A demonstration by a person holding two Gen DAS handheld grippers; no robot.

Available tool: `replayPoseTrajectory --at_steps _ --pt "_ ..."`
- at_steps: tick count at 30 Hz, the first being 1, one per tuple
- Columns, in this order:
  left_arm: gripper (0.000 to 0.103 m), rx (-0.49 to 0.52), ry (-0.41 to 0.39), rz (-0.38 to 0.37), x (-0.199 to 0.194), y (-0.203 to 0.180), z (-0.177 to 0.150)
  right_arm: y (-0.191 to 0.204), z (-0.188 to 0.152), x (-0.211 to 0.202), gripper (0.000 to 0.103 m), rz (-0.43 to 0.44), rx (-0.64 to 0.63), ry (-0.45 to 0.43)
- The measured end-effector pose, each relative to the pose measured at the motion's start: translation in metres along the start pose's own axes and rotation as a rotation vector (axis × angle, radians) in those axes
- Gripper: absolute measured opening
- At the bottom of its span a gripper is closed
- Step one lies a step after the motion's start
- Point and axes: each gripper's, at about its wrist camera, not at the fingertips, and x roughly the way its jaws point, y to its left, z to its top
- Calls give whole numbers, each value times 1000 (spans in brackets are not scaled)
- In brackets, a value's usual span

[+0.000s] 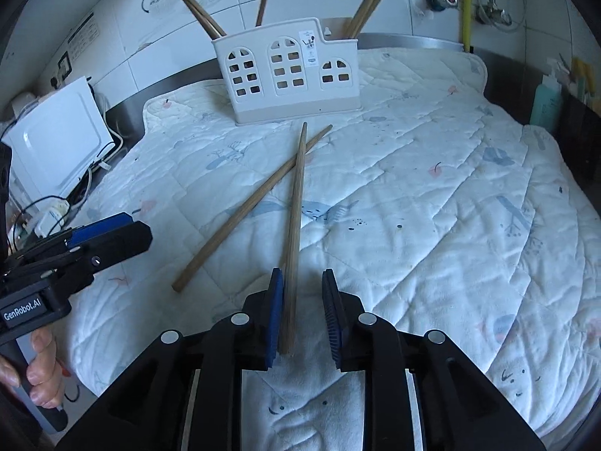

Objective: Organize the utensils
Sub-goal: 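Close the right tool on one of the last chopsticks while the left grasps the other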

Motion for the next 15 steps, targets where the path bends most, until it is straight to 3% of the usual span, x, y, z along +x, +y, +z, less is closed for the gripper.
replayPoseTrajectory --at_steps 6,15 --pt "42 15 23 -29 11 -12 -6 10 -7 -2 7 -66 -91 -38" --pt "25 52 60 -47 32 -27 -4 -1 -8 -17 6 -48 -77 -74"
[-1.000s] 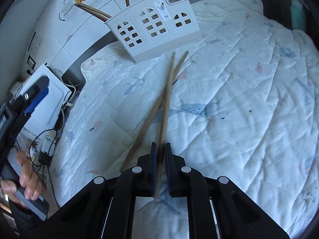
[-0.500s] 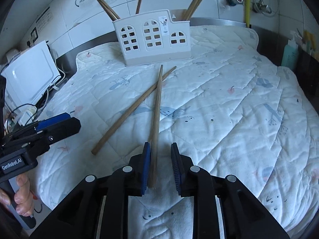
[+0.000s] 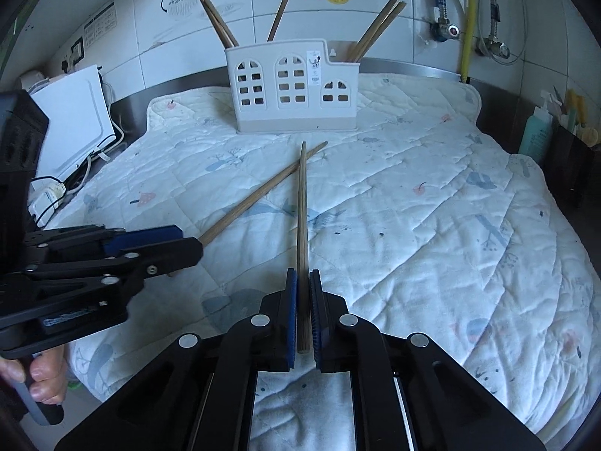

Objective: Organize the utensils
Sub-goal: 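Close the right tool on one of the last chopsticks while the left grasps the other, then drop the chopstick into the holder with the right tool while the left carries its chopstick over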

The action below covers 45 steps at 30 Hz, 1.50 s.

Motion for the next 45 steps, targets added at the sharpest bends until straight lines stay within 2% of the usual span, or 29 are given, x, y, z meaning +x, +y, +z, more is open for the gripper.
replayPoseTrajectory --at_steps 2,4,6,9,12,17,22,29,39,45 --pt "25 -3 8 9 6 -1 1 -3 1 -7 6 1 1 -15" --pt "21 14 18 59 12 -4 1 -5 4 -16 6 2 -9 -34" --pt "18 23 11 78 14 -7 1 -7 8 -24 6 4 -20 -50" --pt "6 38 13 92 15 -9 2 -9 17 -37 6 7 -41 -86" --pt "6 17 9 75 10 -6 7 -13 28 -51 6 17 -41 -124" --pt "6 -7 -59 47 -10 2 24 -21 56 -70 6 34 -50 -180" --pt "6 -5 -130 41 -31 8 44 -31 93 -83 6 89 -47 -207" --pt "6 0 -204 39 -48 14 76 -40 148 -91 6 109 -80 -231" --pt "5 16 -276 23 -68 21 126 -54 250 -95 6 140 -122 -247" --pt "5 30 -300 41 -76 23 146 -53 290 -74 7 83 -156 -208"
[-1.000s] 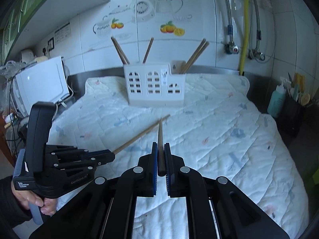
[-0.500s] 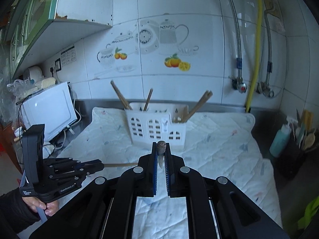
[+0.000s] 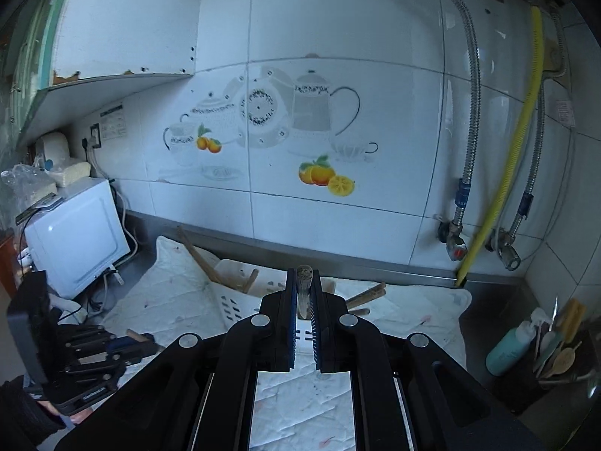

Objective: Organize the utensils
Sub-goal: 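Drop the chopstick into the holder with the right tool while the left carries its chopstick over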

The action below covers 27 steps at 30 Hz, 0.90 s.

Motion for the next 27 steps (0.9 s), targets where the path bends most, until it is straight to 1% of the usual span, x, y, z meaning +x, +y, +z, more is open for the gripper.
replayPoseTrajectory --at_steps 3,5,11,13,16,20,21,22,24,27 --pt "5 14 -8 12 -1 1 9 -6 7 23 6 1 14 38" --pt "5 17 -19 10 -4 2 16 -10 8 39 6 19 38 71" --pt "5 48 -95 29 -20 -1 51 -18 4 80 7 31 75 139" --pt "5 66 -130 43 -25 -4 66 -20 2 85 15 14 81 133" --pt "5 83 -168 58 -29 -7 88 -24 0 84 24 10 98 108" --pt "5 108 -232 89 -33 -12 116 -26 -3 74 30 -3 78 79" --pt "5 109 -248 98 -34 -13 124 -26 -4 70 34 -6 71 71" --pt "5 115 -261 106 -33 -13 130 -26 -6 66 39 -8 65 62" --pt "5 136 -296 142 -32 -15 143 -25 -10 58 42 -10 49 46" --pt "5 136 -314 175 -23 -13 158 -23 -16 44 45 -10 30 22"
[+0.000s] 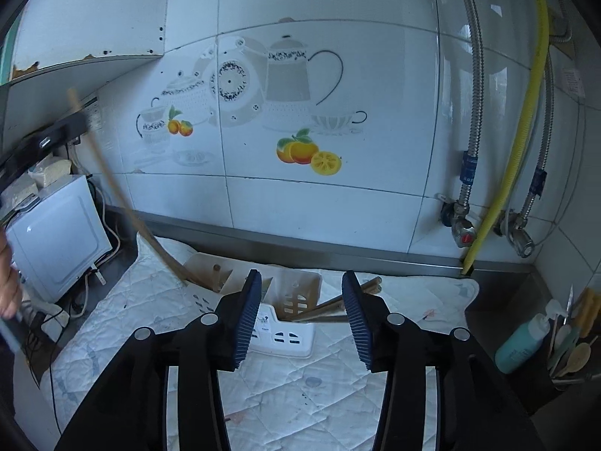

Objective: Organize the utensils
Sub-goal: 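Drop the chopstick into the holder with the right tool while the left carries its chopstick over, then lower the chopstick into the holder and open the left tool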

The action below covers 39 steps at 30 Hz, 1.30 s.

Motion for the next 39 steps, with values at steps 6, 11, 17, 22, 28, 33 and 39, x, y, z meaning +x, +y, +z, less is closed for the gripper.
replayPoseTrajectory --at_steps 6,11,17,22,28,33,39 --pt "5 6 11 51 34 0 0 5 -17 -20 52 19 -25 -30" --pt "5 5 44 64 59 0 -13 8 -28 -21 53 33 -37 -20" --pt "5 -21 74 66 75 6 -23 4 -34 -14 55 41 -24 -9" --pt "5 -23 107 57 82 7 -31 6 -37 -12 59 49 -20 -8" --pt "5 -27 147 35 88 8 -39 15 -40 -10 62 58 -41 -3" --pt "10 -25 166 23 87 8 -45 21 -42 -14 70 56 -50 -14" --pt "16 -27 174 6 78 8 -48 25 -49 -19 77 60 -39 -20"
